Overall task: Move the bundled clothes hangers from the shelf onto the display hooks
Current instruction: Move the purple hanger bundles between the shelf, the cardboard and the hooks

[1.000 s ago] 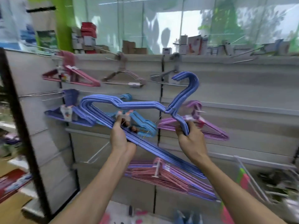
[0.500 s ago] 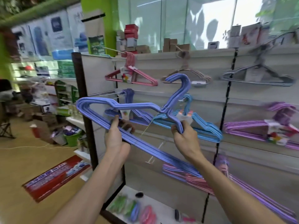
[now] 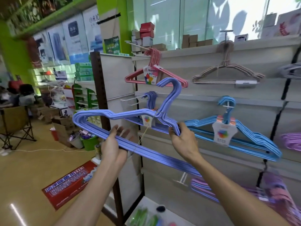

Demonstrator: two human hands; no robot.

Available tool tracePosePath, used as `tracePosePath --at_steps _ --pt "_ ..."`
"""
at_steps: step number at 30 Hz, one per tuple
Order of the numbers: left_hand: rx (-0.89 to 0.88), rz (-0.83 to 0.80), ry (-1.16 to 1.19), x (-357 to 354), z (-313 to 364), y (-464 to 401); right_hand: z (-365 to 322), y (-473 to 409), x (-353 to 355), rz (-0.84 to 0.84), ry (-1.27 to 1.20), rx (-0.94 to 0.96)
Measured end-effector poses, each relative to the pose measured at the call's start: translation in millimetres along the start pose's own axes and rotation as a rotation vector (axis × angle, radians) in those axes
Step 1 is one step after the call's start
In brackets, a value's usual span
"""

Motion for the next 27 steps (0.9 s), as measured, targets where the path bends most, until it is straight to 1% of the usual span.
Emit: tracePosePath --at_steps 6,9,16,20,27 --pt "0.019 0.003 -0.014 2 26 -84 15 -56 -52 -0.006 -0.038 0.018" --pt "0.049 -0.002 0.011 4 29 -121 27 -78 -76 -0.001 -0.011 0.011" --pt "0.187 0.038 0.125 16 30 -194 52 -116 -113 -0.032 0.132 -0.008" --pt "0.26 0.065 0.11 30 22 -243 71 -131 -135 -0.063 0.202 -0.025" --pt "0.402 -0.007 0.075 39 10 -338 89 -171 -174 -0.076 0.397 -0.103"
Point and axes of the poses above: each hand's wrist, its own y-axis away from the middle knuckle, its own x-axis out of the back of the hand, z = x × y, the point moved 2 cm from there along -y, towards the middle knuckle, and after that the axes turned 13 degrees about x, right-handed, at the moved point
